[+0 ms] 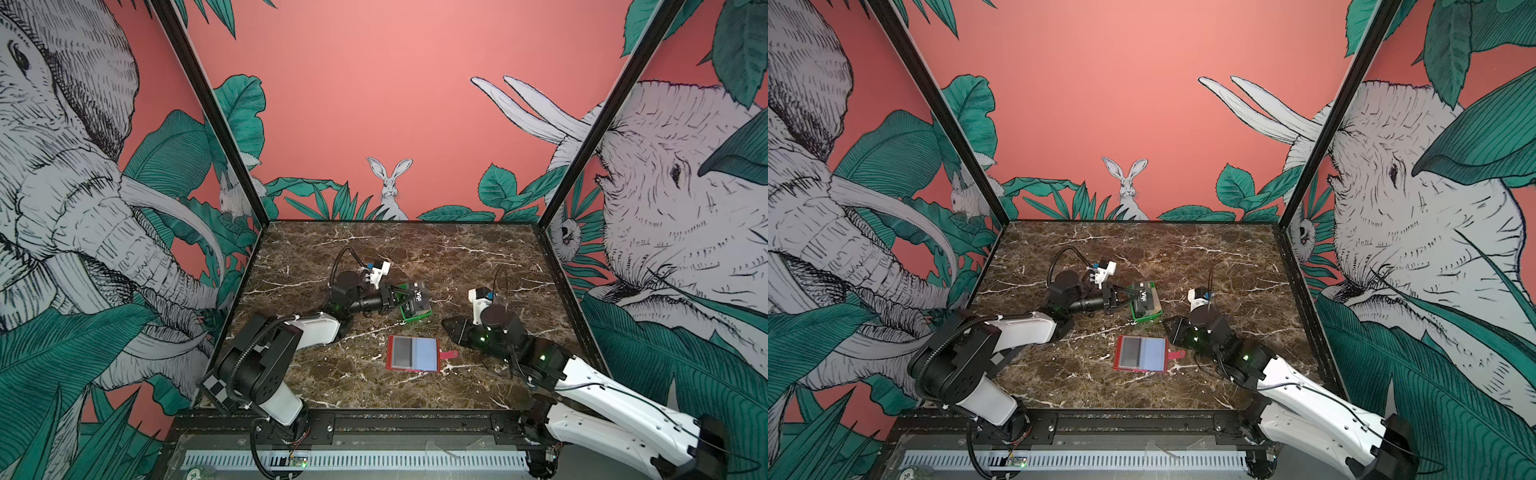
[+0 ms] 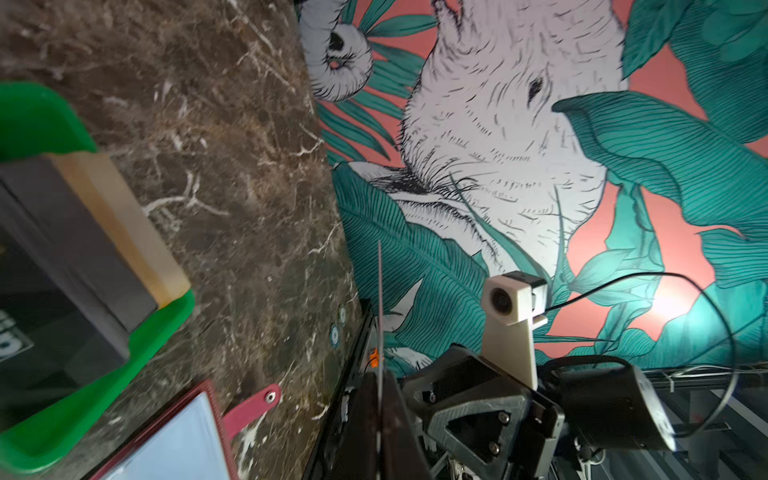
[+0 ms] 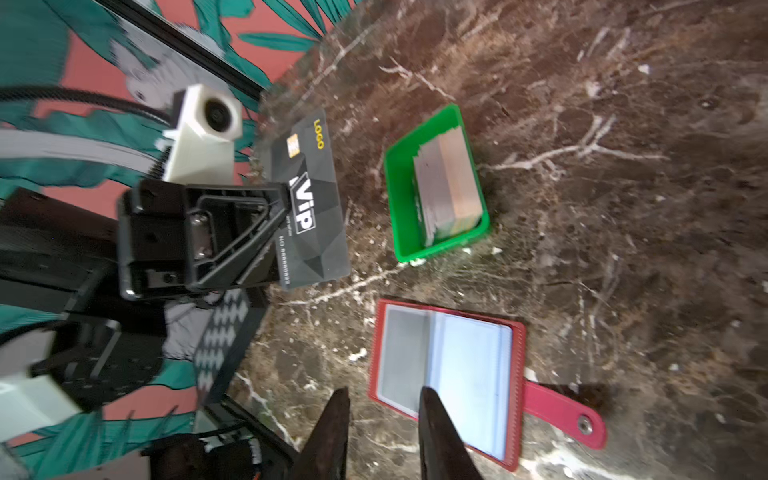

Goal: Put the credit cards into the card holder

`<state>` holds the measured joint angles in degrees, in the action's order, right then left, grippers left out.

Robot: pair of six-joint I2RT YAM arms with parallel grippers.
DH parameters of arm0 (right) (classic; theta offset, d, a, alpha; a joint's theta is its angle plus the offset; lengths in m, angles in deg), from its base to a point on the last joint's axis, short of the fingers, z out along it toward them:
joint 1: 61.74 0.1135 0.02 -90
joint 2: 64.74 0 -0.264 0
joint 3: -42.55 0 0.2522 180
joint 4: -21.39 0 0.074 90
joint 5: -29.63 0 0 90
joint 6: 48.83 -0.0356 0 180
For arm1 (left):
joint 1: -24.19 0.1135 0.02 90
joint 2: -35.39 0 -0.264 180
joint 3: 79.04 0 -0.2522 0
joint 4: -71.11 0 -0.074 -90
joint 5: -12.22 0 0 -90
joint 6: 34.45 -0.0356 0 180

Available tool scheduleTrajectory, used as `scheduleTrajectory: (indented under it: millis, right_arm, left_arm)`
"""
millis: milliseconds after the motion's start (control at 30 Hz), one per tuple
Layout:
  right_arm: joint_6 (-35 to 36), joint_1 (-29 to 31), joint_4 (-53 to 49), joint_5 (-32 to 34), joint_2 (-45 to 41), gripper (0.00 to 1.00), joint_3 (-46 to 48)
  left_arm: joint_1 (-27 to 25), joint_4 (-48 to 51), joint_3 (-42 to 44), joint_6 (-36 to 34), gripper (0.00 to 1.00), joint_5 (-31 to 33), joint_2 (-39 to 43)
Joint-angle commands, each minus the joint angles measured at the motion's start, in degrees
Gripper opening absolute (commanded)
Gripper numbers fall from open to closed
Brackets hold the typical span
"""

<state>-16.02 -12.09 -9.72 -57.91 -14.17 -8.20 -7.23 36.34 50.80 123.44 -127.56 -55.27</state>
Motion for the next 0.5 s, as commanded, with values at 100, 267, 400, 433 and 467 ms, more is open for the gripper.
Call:
scheduleTrajectory:
  millis: [100, 267, 400, 433, 467]
  right_arm:
    - [4.1, 1.8, -6.0, 2.2, 8.5, 0.27, -0.3]
    - [3.1, 2.2, -2.2, 0.6, 13.4, 0.27, 1.5]
    - [1.8, 2.2, 1.9, -1.3, 17.6, 0.23, 2.6]
    - [1.7, 2.2, 2.1, -1.8, 18.8, 0.22, 2.5]
    - [1.6, 2.2, 2.1, -2.2, 19.9, 0.21, 2.3]
  left_arm:
    - [0.2, 17.5, 1.1, -14.5, 0.06, -2.1, 6.4]
    - [0.1, 23.6, 2.8, -19.4, 0.06, -2.8, 9.5]
    - [0.2, 28.6, 4.1, -23.6, 0.05, -3.0, 12.1]
    - [0.1, 29.6, 4.4, -24.3, 0.05, -2.9, 12.6]
    - [0.1, 29.9, 5.0, -24.6, 0.05, -2.7, 13.2]
